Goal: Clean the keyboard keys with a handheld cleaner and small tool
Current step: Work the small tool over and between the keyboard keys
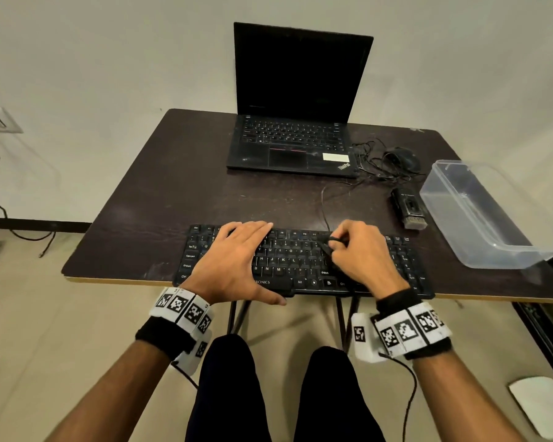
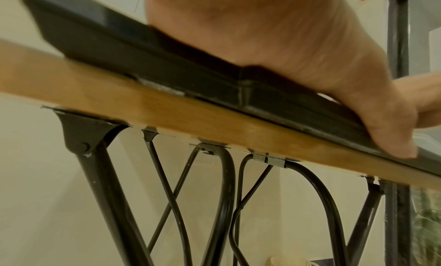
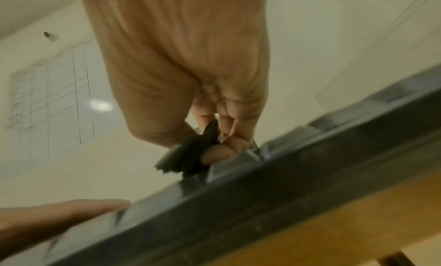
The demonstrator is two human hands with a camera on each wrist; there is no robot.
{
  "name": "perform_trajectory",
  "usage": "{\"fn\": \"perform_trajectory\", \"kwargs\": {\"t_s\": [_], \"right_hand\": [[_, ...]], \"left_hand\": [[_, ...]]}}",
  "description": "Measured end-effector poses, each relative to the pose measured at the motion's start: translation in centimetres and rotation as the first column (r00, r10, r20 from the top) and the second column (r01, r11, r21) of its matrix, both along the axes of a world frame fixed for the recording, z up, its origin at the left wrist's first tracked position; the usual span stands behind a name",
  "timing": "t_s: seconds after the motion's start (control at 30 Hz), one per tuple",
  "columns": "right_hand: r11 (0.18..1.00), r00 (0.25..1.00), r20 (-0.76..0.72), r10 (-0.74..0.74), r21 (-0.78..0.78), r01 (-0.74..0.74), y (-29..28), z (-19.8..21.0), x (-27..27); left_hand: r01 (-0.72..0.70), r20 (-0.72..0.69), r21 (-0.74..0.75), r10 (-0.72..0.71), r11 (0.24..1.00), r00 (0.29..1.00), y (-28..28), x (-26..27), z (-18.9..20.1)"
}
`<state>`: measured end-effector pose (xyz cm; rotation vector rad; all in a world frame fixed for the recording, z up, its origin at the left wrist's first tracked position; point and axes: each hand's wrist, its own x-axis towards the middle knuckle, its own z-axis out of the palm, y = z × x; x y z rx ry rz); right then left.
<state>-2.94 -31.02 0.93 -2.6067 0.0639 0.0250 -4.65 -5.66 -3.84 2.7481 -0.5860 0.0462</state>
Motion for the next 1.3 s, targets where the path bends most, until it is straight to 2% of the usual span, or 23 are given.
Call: {"fn": "perform_trajectory", "kwargs": {"t_s": [0.13, 0.23, 0.33, 0.57, 0.7, 0.77, 0.87, 0.97, 1.03, 1.2, 1.3], "right_hand": [[0.988, 0.987, -0.046, 0.151, 0.040, -0.149, 0.2, 0.0, 0.6], [0.971, 0.968, -0.118, 0.221, -0.062, -0.230, -1.3, 1.2, 1.2], [0.943, 0.958, -0.130, 0.254, -0.186, -0.275, -2.4, 1.8, 1.8], [0.872, 0.893, -0.089, 0.442, -0.191, -0.451, 2.0, 2.7, 3.8], [0.770, 0.788, -0.097, 0.608, -0.168, -0.615, 7.4, 2.6, 4.2], [0.720, 0.741, -0.136, 0.658, -0.177, -0.671, 8.3, 2.7, 4.2], [0.655, 0.706, -0.174, 0.686, -0.273, -0.704, 6.4, 2.7, 4.1], [0.598, 0.699, -0.133, 0.703, -0.422, -0.682, 3.7, 2.5, 3.4], [0.601, 0.711, -0.118, 0.693, -0.451, -0.660, 2.3, 2.5, 3.3], [0.660, 0.766, -0.174, 0.618, -0.413, -0.627, -1.5, 2.7, 3.6], [0.704, 0.782, -0.170, 0.600, -0.352, -0.617, -0.7, 2.9, 3.8]], "left_hand": [[0.003, -0.001, -0.012, -0.003, 1.000, 1.000, 0.0, 0.0, -0.1], [0.009, -0.001, -0.021, -0.009, 1.000, 1.000, 0.1, 0.0, -0.1], [0.008, 0.006, -0.031, -0.008, 0.999, 1.000, 0.1, -0.1, 0.0], [0.040, 0.019, -0.095, -0.038, 0.995, 0.999, 0.2, -0.1, 0.0], [0.015, -0.032, -0.246, -0.024, 0.969, 0.999, 0.3, 0.1, 0.2], [-0.016, -0.064, -0.282, -0.003, 0.959, 0.998, 0.3, 0.1, 0.3], [-0.063, -0.121, -0.256, 0.032, 0.965, 0.992, 0.3, -0.1, 0.4], [-0.073, -0.127, -0.256, 0.041, 0.964, 0.991, 0.2, 0.0, 0.2], [-0.079, -0.131, -0.260, 0.046, 0.962, 0.990, 0.3, -0.1, 0.2], [-0.078, -0.149, -0.273, 0.039, 0.959, 0.988, 0.4, -0.2, 0.4], [-0.061, -0.138, -0.254, 0.026, 0.965, 0.990, 0.3, 0.0, 0.3]]}}
